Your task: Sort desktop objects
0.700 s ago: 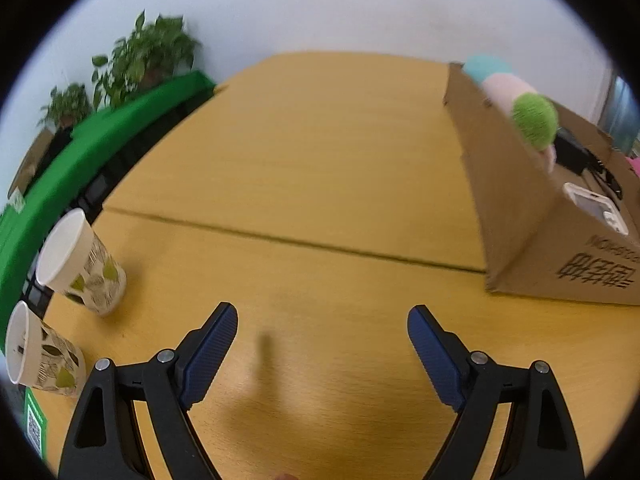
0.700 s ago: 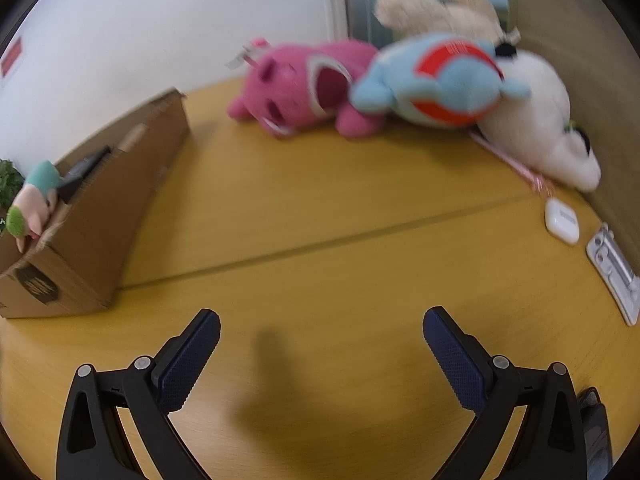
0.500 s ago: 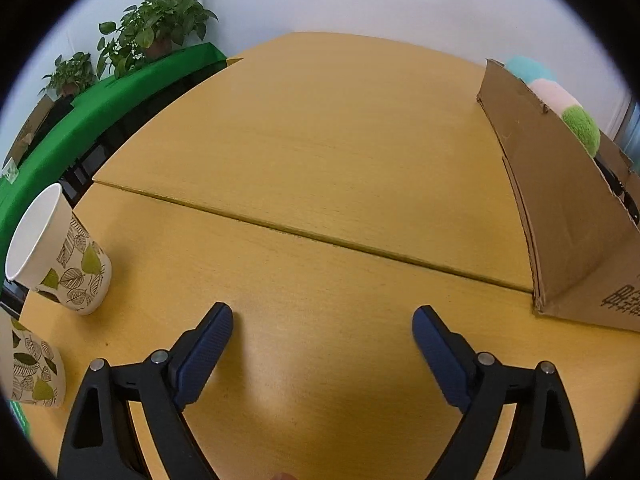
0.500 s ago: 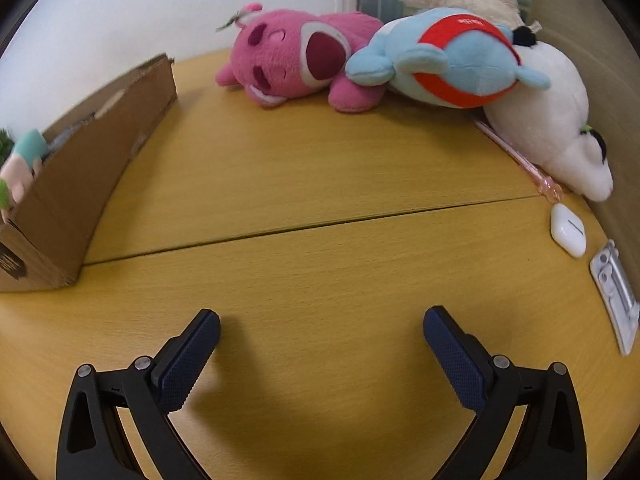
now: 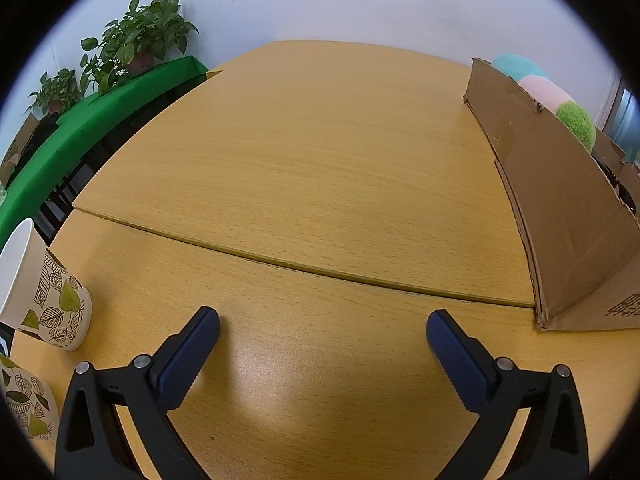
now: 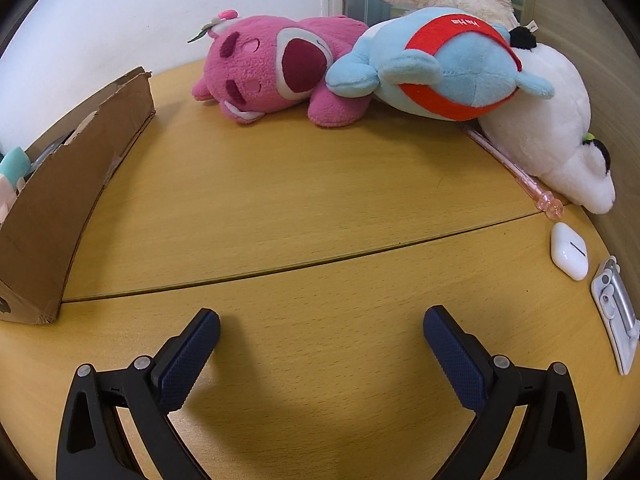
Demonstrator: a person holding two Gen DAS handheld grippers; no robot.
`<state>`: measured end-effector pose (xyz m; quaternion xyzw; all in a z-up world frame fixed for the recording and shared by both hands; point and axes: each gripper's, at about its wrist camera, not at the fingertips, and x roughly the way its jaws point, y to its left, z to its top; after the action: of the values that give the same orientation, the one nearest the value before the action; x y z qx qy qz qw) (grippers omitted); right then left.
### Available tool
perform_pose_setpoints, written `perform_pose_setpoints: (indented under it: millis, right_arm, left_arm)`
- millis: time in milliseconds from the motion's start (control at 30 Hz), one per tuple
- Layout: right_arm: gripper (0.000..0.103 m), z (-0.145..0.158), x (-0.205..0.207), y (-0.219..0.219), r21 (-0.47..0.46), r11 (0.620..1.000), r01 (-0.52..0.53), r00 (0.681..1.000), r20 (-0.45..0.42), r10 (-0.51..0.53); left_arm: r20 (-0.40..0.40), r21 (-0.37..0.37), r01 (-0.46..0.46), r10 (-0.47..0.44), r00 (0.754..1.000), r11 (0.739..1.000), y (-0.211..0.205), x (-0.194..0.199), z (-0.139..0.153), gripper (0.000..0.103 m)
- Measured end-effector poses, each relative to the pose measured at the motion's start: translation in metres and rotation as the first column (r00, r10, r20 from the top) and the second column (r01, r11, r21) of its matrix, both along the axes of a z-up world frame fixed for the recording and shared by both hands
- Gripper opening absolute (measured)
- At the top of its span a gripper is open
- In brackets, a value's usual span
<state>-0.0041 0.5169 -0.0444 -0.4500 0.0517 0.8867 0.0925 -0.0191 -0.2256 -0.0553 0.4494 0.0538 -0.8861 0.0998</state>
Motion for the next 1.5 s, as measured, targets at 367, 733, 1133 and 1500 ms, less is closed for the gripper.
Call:
perform_pose_setpoints:
  millis: [367,733,1133,1500]
  right_arm:
    - [0.103,0.0004,-0.0037,-0.0004,0.000,1.000,-0.004,1.000,0.003,0.004]
    - [0.103,0.0004,-0.0044,-0.0005,-0.001,1.000,-0.005,1.000,0.003,0.005]
    - [0.103,0.0012,-0.0035,-0.0004,-0.001,1.000,-0.007,1.000,0.004,0.007]
    - [0.103,0.0022,-0.0035,0.0010,0.000,1.000,-0.008,1.000,0.005,0.008]
  left_arm:
    - [0.000,0.000,0.006,-0.006,1.000,1.000,-0.0001,-0.0046,-0.0001,0.103]
    - [0.001,0.000,0.010,-0.010,1.000,1.000,-0.0016,-0.0070,0.0005,0.103]
    - [0.000,0.000,0.009,-0.009,1.000,1.000,-0.0012,-0.0073,0.0000,0.103]
    - [-0.001,0.000,0.008,-0.008,1.000,1.000,-0.0013,-0.0081,-0.0006,0.103]
